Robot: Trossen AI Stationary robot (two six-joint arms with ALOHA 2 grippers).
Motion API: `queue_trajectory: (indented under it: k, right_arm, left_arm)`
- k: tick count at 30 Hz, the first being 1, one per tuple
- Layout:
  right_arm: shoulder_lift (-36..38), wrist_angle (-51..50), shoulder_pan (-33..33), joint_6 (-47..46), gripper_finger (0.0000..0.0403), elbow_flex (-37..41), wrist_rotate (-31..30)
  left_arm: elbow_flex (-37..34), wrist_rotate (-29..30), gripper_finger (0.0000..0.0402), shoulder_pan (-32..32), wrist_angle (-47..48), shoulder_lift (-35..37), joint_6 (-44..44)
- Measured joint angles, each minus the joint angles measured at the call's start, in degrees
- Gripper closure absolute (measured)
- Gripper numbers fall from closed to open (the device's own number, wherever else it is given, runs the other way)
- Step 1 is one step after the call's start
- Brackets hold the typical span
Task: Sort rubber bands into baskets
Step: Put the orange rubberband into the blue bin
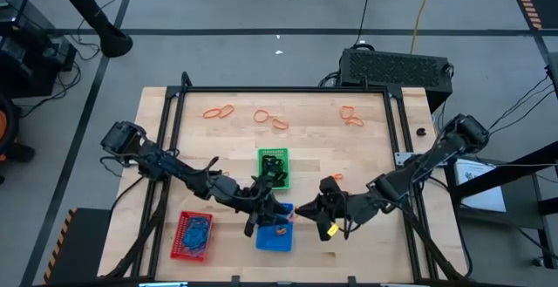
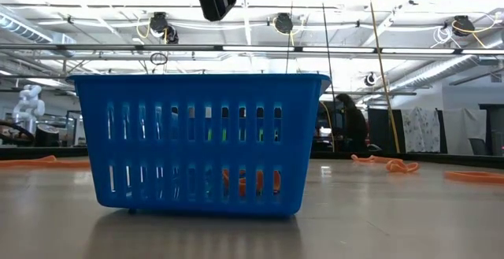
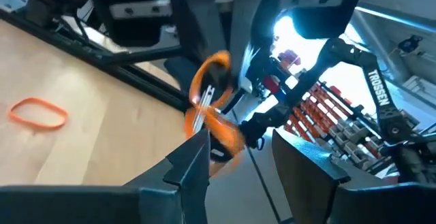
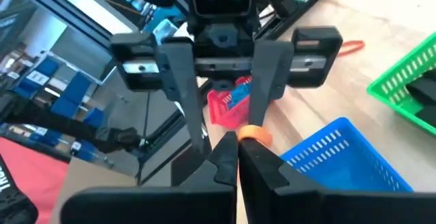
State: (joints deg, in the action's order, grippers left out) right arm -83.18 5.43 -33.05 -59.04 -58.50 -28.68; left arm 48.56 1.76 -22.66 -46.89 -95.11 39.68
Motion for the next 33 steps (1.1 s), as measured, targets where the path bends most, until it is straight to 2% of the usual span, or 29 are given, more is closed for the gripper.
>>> queue_trajectory:
  k: [10, 13, 16, 21, 23, 27, 33]
  right_arm:
    - [0.0, 0.0, 2.7, 1.2, 0.0402, 0.0, 3.7]
    - [0.0, 0.0, 2.8, 1.2, 0.0402, 0.0, 3.7]
    - [0.0, 0.0, 2.8, 1.3, 0.0402, 0.0, 3.8]
    - [0.0, 0.0, 2.7, 1.5, 0.0402, 0.0, 3.8]
    - [0.0, -0.2, 2.7, 1.4, 0.0398, 0.0, 5.2]
    - [0.0, -2.4, 3.2, -1.4, 0.0371, 0.0, 6.7]
    - [0.0, -10.8, 3.8, -2.7, 0.0303, 0.0, 9.5]
  left_arm:
    - [0.0, 0.1, 0.0236, 0.9, 0.4, 0.0, -1.0]
    - [0.0, 0.3, 0.0248, 1.3, 0.7, 0.0, -1.0]
    - [0.0, 0.3, 0.0282, 1.3, 1.3, 0.0, -1.0]
    - [0.0, 0.3, 0.0384, 1.3, 2.6, 0.0, -2.6]
    - [0.0, 0.9, 0.039, 1.3, 2.6, 0.0, -2.6]
    - [0.0, 1.3, 0.0396, 1.3, 3.2, 0.0, -2.6]
    - [0.0, 1.3, 0.0397, -0.2, 9.1, 0.0, -1.0]
